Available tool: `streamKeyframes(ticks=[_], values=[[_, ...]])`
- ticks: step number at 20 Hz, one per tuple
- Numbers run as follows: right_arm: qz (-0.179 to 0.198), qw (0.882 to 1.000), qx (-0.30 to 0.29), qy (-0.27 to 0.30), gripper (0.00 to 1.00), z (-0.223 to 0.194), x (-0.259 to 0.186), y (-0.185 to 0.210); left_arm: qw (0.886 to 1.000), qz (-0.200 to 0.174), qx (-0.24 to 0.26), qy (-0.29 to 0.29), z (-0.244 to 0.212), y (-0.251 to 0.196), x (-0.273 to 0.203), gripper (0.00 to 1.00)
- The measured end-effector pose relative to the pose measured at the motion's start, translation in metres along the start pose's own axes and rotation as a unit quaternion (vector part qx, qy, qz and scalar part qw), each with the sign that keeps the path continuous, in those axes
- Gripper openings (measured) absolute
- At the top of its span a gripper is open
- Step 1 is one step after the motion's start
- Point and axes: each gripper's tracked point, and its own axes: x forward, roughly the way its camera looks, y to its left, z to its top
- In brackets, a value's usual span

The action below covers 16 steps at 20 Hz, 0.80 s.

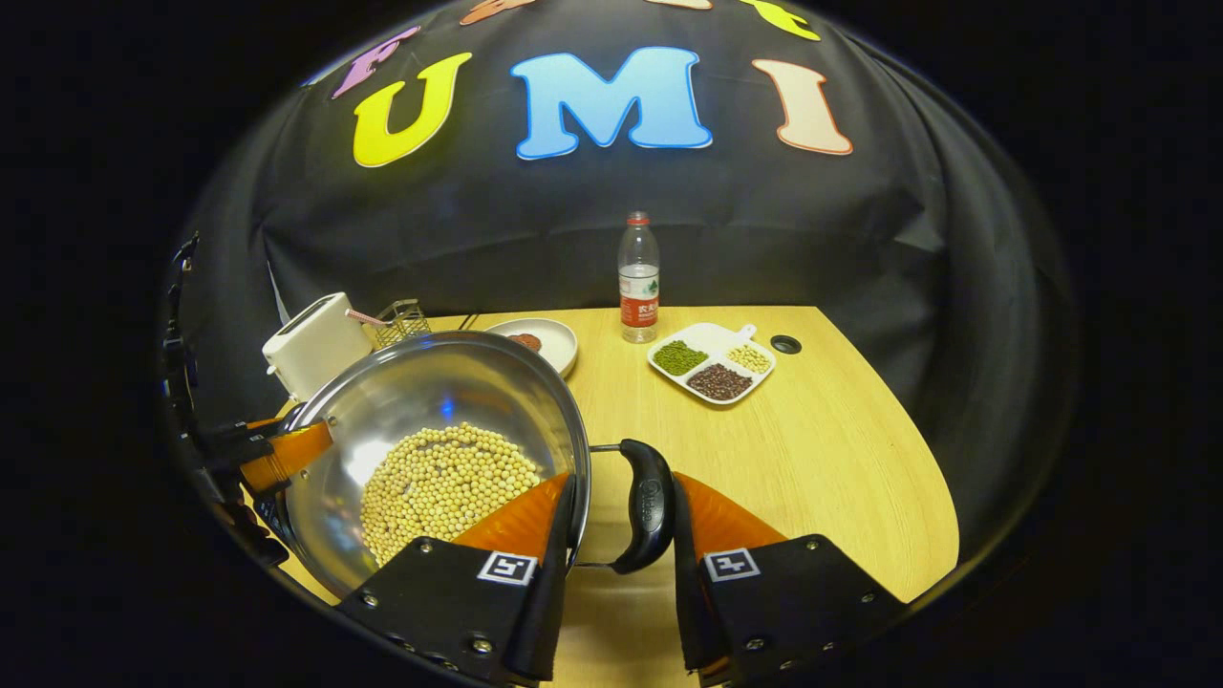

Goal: First push the handle of the pot to place it horizontally, then grasp the pot with both hands and set it on the induction cooktop.

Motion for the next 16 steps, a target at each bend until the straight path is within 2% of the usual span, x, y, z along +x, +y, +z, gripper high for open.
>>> streamKeyframes(ticks=[3,4,8,9,10,11,15,16], values=[[0.006,1.0,-0.001,0.0,0.49,0.0,0.0,0.025,1.0,0.004,-0.004,-0.003,-0.001,0.027,-0.007,0.64],[0.007,1.0,-0.003,-0.001,0.49,-0.001,0.0,0.034,1.0,0.005,-0.006,-0.002,-0.001,0.037,-0.01,0.68],[0.012,1.0,-0.005,0.001,0.49,-0.004,0.002,0.069,1.0,0.008,-0.009,0.001,-0.007,0.076,-0.016,0.68],[0.015,1.0,-0.006,0.001,0.49,-0.004,0.004,0.077,1.0,0.01,-0.01,0.0,-0.007,0.086,-0.017,0.64],[0.016,1.0,-0.007,0.001,0.49,-0.004,0.004,0.086,1.0,0.01,-0.012,-0.002,-0.006,0.095,-0.017,0.68],[0.017,1.0,-0.008,0.0,0.49,-0.003,0.005,0.095,1.0,0.011,-0.013,-0.001,-0.006,0.104,-0.016,0.64],[0.021,1.0,-0.009,-0.002,0.49,-0.002,0.013,0.129,1.0,0.014,-0.015,0.0,-0.007,0.142,-0.016,0.64],[0.022,1.0,-0.009,-0.001,0.49,-0.003,0.016,0.137,1.0,0.015,-0.014,0.001,-0.008,0.153,-0.014,0.68]])
